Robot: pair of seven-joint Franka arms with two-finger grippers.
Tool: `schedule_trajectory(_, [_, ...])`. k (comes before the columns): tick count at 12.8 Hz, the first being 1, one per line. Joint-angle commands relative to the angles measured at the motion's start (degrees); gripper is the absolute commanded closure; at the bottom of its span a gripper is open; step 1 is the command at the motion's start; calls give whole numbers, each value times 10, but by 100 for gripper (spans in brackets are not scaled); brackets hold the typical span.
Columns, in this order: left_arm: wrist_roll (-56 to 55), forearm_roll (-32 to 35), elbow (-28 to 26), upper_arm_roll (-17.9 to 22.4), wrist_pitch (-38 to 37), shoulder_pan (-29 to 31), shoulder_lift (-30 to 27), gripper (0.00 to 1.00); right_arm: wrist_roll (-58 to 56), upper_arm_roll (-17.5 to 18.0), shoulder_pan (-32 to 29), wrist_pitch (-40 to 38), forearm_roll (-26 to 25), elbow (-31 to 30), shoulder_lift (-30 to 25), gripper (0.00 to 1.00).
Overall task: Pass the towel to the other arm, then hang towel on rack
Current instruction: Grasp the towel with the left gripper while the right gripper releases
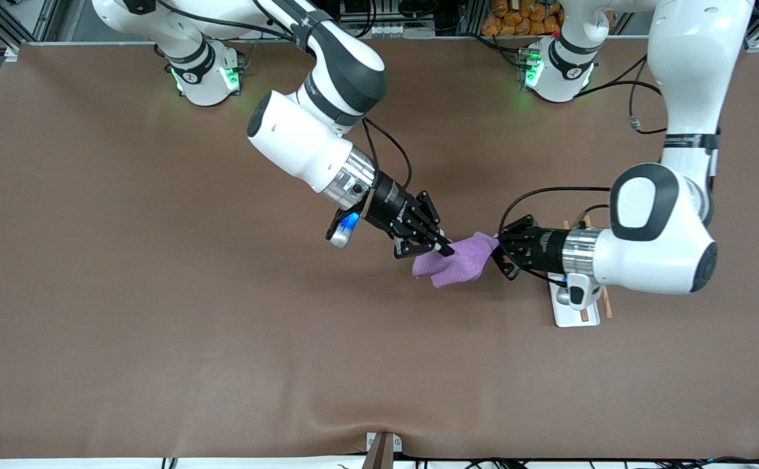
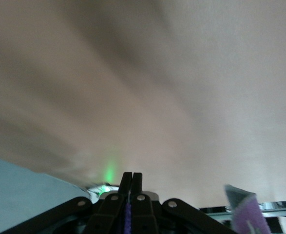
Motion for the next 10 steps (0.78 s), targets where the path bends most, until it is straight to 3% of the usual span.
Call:
schedule_trajectory(1, [59, 62, 1, -2, -28, 12, -40, 100, 17, 3, -11, -1, 8, 19, 7, 18])
schedule_trajectory(2, [90, 86, -1, -3, -30, 11, -56, 100, 16, 3, -13, -1, 2, 19, 6, 0])
schedule_trajectory(6, [169, 169, -1, 0, -65, 14, -103, 100, 11, 2, -19, -26, -14, 16, 1, 0])
schedule_trajectory(8, [258, 221, -1, 0, -77, 18, -109, 100, 10, 3, -46, -118, -47, 19, -12, 0])
schedule_trajectory(10, [321, 252, -2, 0, -78, 30, -107, 100, -4, 3, -82, -270, -72, 28, -29, 0])
